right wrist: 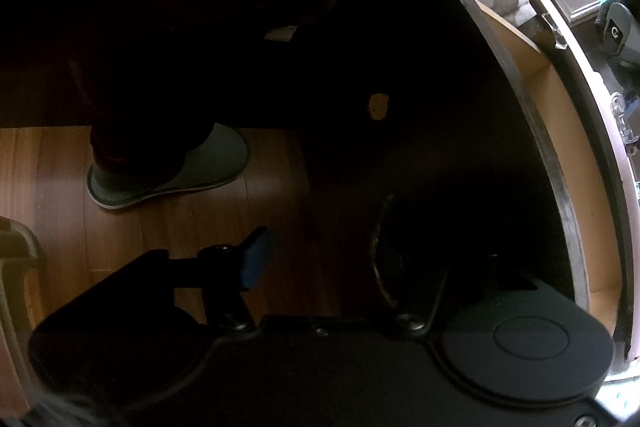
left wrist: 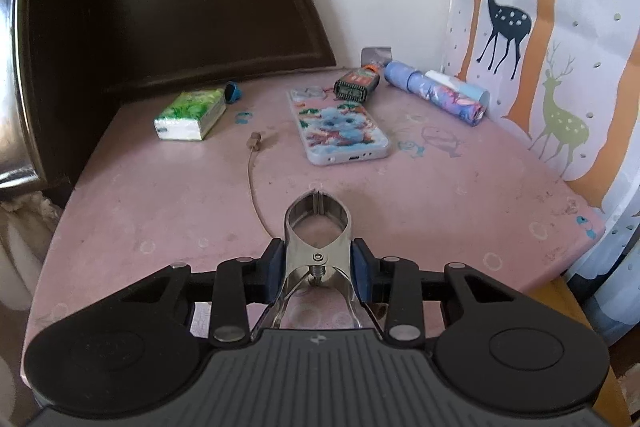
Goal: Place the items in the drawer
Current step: 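Carry the clip into the open drawer and open the left tool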
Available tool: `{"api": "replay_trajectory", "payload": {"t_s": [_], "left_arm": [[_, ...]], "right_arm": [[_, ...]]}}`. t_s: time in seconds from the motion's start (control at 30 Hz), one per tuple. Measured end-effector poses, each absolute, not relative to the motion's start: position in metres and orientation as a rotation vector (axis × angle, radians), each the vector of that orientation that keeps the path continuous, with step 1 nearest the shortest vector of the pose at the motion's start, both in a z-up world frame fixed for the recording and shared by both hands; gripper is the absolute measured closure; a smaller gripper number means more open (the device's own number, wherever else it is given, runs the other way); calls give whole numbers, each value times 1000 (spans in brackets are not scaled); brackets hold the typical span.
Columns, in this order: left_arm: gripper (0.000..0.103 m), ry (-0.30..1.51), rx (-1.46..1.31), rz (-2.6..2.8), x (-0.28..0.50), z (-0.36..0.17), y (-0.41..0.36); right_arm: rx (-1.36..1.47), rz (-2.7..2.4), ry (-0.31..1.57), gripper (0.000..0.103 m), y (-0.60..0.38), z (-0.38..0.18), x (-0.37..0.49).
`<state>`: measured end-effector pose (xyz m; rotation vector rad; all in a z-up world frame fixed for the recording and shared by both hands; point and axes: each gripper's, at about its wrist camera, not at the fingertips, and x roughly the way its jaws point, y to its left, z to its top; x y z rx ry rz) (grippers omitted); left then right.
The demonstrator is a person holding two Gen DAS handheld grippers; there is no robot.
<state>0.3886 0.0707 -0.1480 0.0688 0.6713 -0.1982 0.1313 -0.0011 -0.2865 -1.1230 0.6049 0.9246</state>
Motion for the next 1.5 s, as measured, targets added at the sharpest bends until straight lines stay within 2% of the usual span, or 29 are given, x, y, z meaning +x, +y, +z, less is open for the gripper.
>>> {"api": "replay_trajectory", "payload": {"t_s": [0.23, 0.47, 0.53, 0.73, 1.0, 1.2, 1.5], "left_arm": [[69, 618, 75, -255, 360, -123, 71], [69, 576, 58, -401, 308, -102, 60], [69, 603, 41, -458, 293, -110, 52], [69, 752, 94, -530, 273, -155, 26], [68, 873, 148, -469, 283, -191, 21], [68, 922, 164, -433, 290, -213, 27], [68, 920, 189, -406, 299, -220, 25]], "right_arm": [[-1116, 934, 601, 41, -2, -283, 134], [-1090, 919, 604, 49, -1, -278, 138], [-1079, 908, 601, 57, 0, -277, 140], [-1052, 876, 600, 70, 1, -275, 147], [-1046, 861, 606, 71, -3, -278, 144], [-1042, 854, 611, 77, -2, -277, 149], [-1033, 852, 614, 84, -5, -275, 151]]}}
